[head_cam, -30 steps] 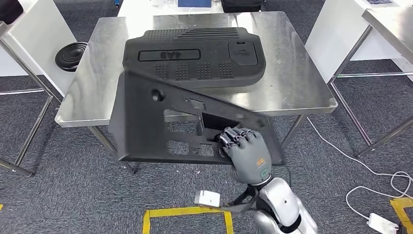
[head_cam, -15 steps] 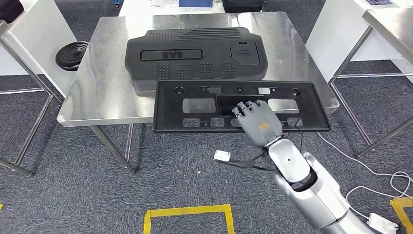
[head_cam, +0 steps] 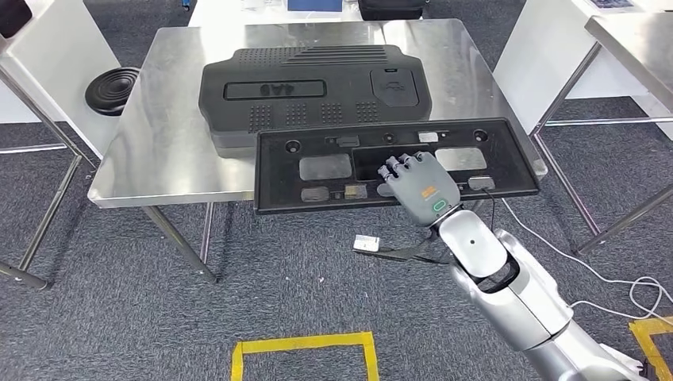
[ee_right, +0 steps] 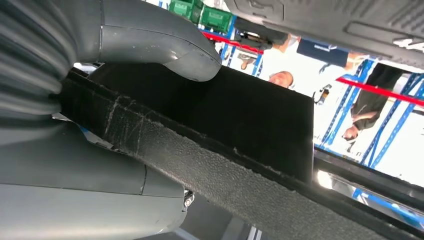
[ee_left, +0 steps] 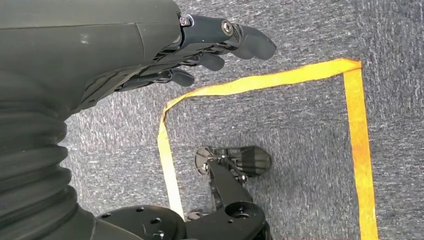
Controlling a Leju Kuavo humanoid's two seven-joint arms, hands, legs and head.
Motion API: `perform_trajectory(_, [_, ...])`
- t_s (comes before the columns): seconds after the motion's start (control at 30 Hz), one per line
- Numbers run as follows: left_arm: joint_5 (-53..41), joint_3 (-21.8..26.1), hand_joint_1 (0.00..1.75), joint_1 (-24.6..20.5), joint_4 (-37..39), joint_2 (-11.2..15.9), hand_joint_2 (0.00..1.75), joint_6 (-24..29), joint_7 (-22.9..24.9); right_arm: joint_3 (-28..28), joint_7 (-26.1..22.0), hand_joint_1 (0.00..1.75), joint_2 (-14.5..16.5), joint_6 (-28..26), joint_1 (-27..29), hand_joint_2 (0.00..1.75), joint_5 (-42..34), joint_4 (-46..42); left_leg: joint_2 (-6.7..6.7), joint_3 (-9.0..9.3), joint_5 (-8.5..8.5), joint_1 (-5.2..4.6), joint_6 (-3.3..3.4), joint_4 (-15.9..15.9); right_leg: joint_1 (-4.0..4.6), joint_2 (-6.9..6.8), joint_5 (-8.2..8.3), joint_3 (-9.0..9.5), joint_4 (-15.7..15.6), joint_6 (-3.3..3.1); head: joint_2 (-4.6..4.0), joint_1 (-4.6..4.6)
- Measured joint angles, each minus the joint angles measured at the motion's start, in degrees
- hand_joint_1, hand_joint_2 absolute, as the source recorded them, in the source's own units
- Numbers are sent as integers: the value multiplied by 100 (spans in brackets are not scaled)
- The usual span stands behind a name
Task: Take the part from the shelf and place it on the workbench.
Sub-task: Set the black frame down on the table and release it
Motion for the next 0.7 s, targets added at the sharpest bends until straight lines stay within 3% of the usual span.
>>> perform_trajectory(0.07, [0,0,0,-2,-5,10,175,0,1,21,-16,175,-2,-4,-11,175,-16,29,-15,-10,-41,41,-112,56,-72,4,324,394,-795,174,0,9])
perform_trajectory(0.1, [-1,0,0,-4,-10,24,175,1,5,32,-55,175,-1,-13,-20,175,-44,42,-25,-23,-74,42,-174,97,-95,22,433,565,-1119,193,0,19])
perform_trajectory(0.13, [-6,-1,0,-5,-16,36,175,1,10,48,-117,175,-1,-23,-30,175,-87,57,-34,-38,-93,31,-228,125,-105,36,484,664,-1292,158,0,17])
perform_trajectory(0.23, [-34,-1,0,3,-22,45,175,-6,34,122,-341,175,-16,-79,-59,175,-222,95,-39,-49,-93,31,-323,127,-79,37,495,681,-1284,-66,0,-12])
perform_trajectory(0.3, [-55,-1,0,1,-22,42,175,-9,45,178,-442,175,-33,-172,-95,175,-279,105,96,-131,-207,52,-357,330,-75,11,495,699,-1282,-151,0,-24])
perform_trajectory(0.4, [-68,-2,0,-20,-22,39,175,-8,46,243,-553,175,-64,-325,-135,175,-326,108,315,-670,-668,46,-363,1397,-18,-45,460,745,-1284,-246,0,-33])
perform_trajectory(0.43, [-70,-3,0,-20,-22,39,175,-8,46,273,-592,175,-76,-352,-138,175,-337,110,331,-856,-746,46,-352,1714,9,-61,443,760,-1284,-268,0,-32])
perform_trajectory(0.47, [-76,-3,0,-18,-22,39,175,-8,49,306,-632,175,-87,-373,-139,175,-352,114,337,-955,-717,44,-329,1846,33,-73,426,780,-1283,-292,0,-31])
perform_trajectory(0.5, [-83,-3,0,-17,-22,39,175,-8,51,339,-672,175,-98,-392,-144,175,-368,118,339,-944,-580,38,-298,1753,53,-79,405,807,-1283,-309,0,-31])
perform_trajectory(0.6, [-108,-3,0,-31,-22,38,175,-8,64,428,-789,175,-129,-470,-202,175,-420,132,358,-476,-21,-21,-170,710,95,-86,323,901,-1284,-299,0,-28])
perform_trajectory(0.63, [-114,-4,0,-41,-22,38,175,-7,73,453,-814,175,-143,-496,-225,175,-434,138,366,-357,35,-46,-147,469,107,-88,302,912,-1286,-279,0,-27])
perform_trajectory(0.7, [-123,-7,0,-57,-22,34,175,-6,96,500,-846,175,-174,-527,-253,175,-451,150,360,-292,-9,-92,-132,323,123,-101,278,912,-1303,-227,0,-25])
